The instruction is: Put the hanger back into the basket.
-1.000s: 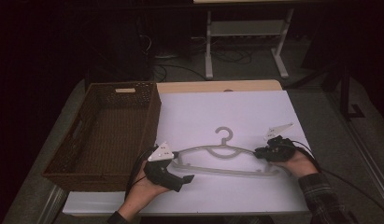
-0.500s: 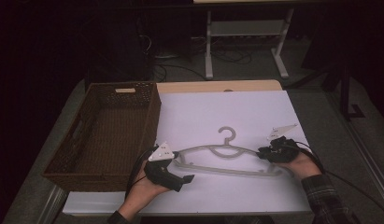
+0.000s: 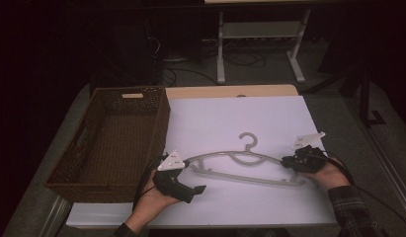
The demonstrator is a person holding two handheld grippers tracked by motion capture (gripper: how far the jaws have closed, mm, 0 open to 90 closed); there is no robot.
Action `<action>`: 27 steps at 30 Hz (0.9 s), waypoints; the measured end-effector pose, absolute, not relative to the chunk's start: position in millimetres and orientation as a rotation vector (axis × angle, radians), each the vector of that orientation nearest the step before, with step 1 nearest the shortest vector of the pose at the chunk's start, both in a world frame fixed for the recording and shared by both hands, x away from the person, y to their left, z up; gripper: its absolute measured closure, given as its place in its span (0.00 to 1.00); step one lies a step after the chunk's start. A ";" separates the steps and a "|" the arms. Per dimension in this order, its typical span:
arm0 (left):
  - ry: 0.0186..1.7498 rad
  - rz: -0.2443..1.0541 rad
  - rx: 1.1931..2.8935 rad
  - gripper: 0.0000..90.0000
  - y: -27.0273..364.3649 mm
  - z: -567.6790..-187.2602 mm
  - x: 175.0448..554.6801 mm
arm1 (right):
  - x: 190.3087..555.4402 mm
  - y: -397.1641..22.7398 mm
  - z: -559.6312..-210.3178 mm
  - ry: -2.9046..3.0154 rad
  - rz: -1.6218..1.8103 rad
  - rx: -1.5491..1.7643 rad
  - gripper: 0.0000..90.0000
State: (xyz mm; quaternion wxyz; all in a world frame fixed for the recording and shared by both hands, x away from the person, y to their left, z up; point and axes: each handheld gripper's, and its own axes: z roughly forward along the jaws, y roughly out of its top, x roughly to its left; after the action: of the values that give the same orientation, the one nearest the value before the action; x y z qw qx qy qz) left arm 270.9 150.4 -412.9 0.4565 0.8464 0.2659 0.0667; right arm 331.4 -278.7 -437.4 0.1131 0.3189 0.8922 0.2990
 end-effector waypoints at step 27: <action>0.648 0.161 2.109 0.01 151.1 -415.1 269.1 | 282.0 -193.1 -430.1 2.580 1.064 0.829 1.00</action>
State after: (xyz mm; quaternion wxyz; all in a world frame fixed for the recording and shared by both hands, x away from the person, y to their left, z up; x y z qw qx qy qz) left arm 269.1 151.1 -415.1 0.4483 0.8522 0.2618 0.0650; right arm 282.0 -193.1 -430.1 0.1150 0.2830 0.8803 0.3630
